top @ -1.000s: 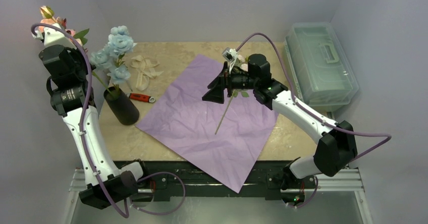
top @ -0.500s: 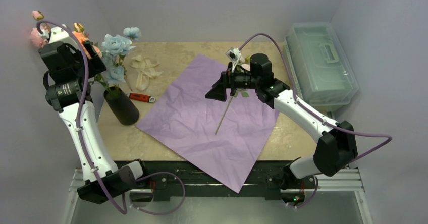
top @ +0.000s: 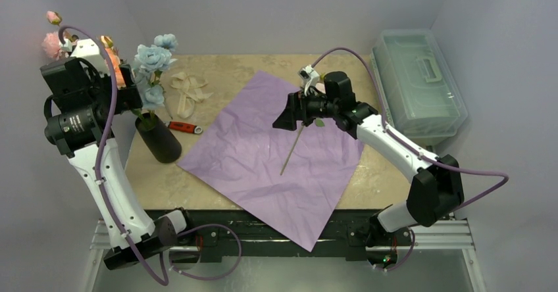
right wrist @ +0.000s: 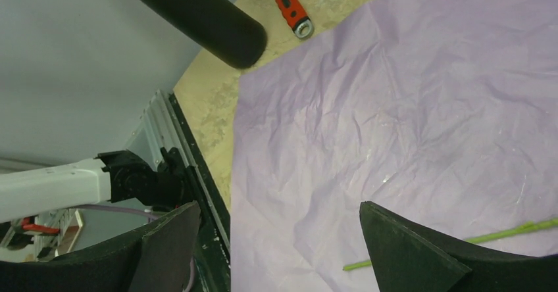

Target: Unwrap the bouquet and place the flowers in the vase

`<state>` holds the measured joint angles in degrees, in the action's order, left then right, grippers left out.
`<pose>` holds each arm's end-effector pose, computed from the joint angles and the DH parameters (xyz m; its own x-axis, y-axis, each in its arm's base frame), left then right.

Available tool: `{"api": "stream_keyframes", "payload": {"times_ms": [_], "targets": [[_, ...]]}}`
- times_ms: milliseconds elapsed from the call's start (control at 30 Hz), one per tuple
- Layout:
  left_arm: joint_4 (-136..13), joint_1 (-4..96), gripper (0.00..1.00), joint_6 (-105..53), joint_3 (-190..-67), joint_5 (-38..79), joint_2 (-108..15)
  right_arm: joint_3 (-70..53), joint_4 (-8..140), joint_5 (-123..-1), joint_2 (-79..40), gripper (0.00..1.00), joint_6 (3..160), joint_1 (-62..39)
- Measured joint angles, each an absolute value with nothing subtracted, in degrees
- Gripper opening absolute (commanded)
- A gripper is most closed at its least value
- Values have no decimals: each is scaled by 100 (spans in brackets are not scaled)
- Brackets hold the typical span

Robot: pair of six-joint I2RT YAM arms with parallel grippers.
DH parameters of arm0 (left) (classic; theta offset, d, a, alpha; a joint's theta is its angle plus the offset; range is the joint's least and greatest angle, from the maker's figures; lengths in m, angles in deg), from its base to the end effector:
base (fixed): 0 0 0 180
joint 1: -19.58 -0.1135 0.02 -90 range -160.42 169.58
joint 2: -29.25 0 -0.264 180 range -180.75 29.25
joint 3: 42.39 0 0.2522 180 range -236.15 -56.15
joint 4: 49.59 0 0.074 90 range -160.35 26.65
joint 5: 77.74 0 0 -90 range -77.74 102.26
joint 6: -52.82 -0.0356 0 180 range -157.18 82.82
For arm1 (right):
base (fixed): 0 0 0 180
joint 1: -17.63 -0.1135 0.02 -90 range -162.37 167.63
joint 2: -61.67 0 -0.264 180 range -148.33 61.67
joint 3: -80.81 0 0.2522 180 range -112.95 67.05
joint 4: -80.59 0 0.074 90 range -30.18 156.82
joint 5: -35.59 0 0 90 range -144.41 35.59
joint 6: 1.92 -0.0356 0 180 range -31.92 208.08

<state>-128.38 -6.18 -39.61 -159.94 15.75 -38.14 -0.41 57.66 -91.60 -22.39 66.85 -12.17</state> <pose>0.1596 0.0746 0.4984 -0.4475 -0.1690 -0.8782 -0.3670 0.9302 0.0081 0.2815 0.1860 0.3191 -0.6661 -0.0490 -0.7443 -0.6727 0.4705 0.5711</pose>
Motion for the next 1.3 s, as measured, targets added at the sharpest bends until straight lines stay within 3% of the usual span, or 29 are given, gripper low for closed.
{"api": "stream_keyframes", "payload": {"times_ms": [300,533,767,1300], "targets": [[-13734,-618,100,-4777,-16073,2276,-3401,-41,5593,-8978,-2241,93,6466,-990],[-14331,-533,100,-5797,-15574,3780,-3430,-41,5193,-8111,-2308,79,5948,-773],[-14534,25,100,-6606,-14997,4523,-3522,-54,4756,-6900,-2658,61,5504,-669],[-14172,643,100,-7194,-14337,5102,-3876,-1387,4338,-5601,-4820,55,5222,-406]]}}
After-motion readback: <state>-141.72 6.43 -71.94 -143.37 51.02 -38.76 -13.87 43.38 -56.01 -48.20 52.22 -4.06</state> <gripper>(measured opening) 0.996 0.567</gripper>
